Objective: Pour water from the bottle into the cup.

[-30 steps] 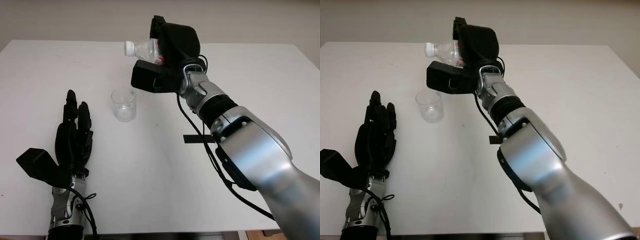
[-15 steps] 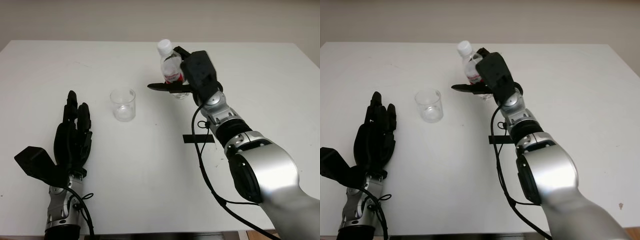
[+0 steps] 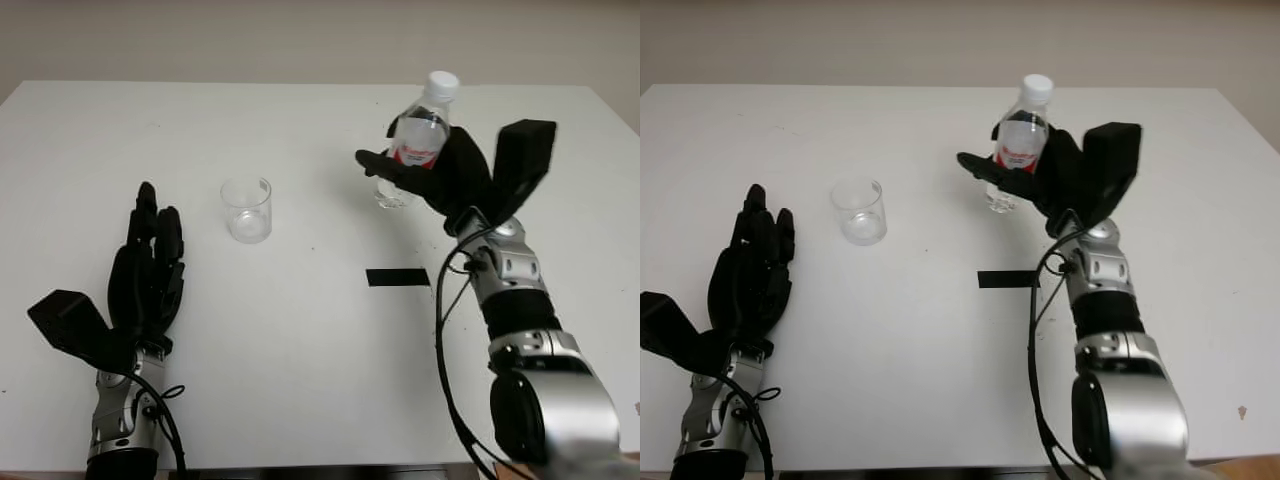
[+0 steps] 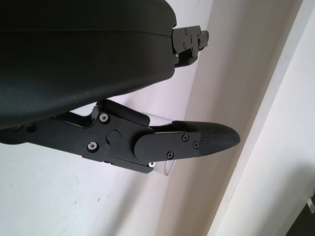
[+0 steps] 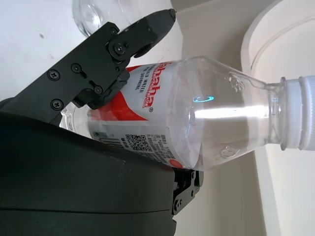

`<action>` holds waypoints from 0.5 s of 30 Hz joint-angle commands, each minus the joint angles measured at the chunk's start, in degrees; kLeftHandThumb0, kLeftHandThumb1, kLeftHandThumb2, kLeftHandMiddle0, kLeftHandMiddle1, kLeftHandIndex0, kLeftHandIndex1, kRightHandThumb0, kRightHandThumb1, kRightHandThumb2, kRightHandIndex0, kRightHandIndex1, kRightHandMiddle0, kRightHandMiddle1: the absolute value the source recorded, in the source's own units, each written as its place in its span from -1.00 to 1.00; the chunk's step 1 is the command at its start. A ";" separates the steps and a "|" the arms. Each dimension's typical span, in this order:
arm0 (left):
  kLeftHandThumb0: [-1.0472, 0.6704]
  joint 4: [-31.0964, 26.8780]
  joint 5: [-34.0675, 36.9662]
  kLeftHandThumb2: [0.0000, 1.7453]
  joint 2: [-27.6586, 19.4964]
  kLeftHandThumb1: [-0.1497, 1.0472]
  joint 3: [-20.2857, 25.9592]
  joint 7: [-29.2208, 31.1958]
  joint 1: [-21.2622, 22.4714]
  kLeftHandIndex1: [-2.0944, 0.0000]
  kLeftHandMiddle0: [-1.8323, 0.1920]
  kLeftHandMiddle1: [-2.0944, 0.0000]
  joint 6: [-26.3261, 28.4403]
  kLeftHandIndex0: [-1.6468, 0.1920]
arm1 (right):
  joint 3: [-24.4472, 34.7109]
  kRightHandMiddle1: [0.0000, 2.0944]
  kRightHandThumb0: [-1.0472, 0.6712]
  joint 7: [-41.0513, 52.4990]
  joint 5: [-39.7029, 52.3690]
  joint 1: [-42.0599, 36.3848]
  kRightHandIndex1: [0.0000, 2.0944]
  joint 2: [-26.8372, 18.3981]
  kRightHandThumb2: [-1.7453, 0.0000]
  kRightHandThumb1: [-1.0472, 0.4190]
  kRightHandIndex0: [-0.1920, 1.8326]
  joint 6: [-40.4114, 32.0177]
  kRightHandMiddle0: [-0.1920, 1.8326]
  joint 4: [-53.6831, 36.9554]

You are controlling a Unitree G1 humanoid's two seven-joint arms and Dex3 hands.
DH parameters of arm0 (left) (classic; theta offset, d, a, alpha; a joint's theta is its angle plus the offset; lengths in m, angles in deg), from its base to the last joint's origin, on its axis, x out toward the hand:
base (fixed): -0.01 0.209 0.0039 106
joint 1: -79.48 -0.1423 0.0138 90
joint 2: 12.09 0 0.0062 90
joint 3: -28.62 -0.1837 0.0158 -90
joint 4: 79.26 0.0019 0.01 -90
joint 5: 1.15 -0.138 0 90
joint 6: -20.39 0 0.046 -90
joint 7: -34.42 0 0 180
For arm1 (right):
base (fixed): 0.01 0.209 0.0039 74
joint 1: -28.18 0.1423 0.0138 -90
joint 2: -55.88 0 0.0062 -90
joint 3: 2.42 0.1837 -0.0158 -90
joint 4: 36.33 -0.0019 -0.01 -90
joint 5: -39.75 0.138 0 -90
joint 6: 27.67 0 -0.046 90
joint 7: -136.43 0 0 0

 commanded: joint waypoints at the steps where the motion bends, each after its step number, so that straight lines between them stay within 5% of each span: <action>1: -0.63 1.15 0.18 -0.51 0.02 1.00 -0.14 0.34 -0.84 0.95 0.95 0.96 0.80 0.93 | -0.57 1.00 0.01 -1.02 0.73 -2.89 1.00 0.41 0.68 -1.00 0.61 -3.23 0.14 -7.54; 5: -0.63 1.16 0.28 -0.52 0.06 1.00 -0.20 0.76 -0.61 0.95 0.95 0.95 1.15 0.92 | -2.28 1.00 -0.02 -0.97 -0.54 -6.06 1.00 0.13 0.65 -1.00 0.76 -4.49 0.36 -10.43; 15: -0.63 -0.01 0.34 -0.50 -0.18 1.00 0.15 0.84 -1.19 0.95 0.96 0.95 2.50 0.93 | -4.30 1.00 -0.01 -2.85 -3.25 -8.97 1.00 -0.43 0.66 -1.00 0.69 -7.84 0.37 -10.57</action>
